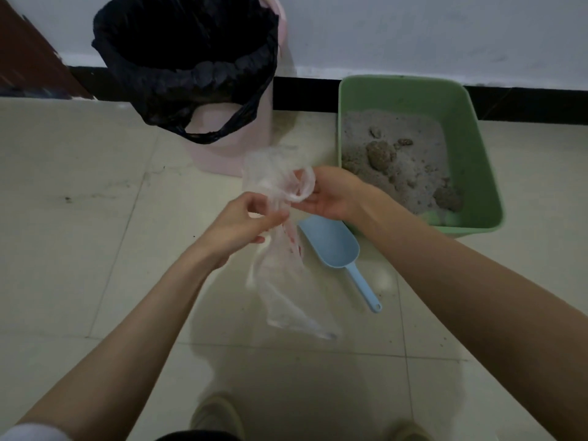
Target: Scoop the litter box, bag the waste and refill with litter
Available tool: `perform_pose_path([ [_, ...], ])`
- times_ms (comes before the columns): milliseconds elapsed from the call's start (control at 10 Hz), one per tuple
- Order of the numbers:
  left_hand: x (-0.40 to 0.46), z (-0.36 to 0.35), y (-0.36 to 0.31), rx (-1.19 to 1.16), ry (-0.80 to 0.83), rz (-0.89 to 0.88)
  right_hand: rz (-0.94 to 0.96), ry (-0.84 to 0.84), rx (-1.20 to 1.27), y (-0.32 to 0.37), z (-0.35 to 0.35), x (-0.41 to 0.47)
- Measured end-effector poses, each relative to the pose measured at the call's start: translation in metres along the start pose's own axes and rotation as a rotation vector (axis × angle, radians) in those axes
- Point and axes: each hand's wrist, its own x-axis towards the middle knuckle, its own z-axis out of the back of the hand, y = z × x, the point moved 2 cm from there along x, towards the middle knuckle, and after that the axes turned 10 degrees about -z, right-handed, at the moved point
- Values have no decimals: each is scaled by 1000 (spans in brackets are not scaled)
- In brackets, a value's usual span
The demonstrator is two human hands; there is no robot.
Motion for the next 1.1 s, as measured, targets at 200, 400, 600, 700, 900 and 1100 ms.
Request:
perform_pose_path([
  [200,3,15,35,-261,-325,133,-10,39,139,7,23,-8],
  [400,-5,81,107,-1248,-394,-252,-48,65,441,2,54,-12],
  [600,-15,78,74,-1343,-278,287,-49,-25,370,4,61,-13],
  [700,-17,73,59,-1418,-89,350,-50,-88,247,5,72,-15],
  [900,-12,70,55,-1324,167,215,-48,-141,263,7,85,-20],
  [1100,-9,57,42,-1424,-263,-21,11,-221,56,0,68,-13],
])
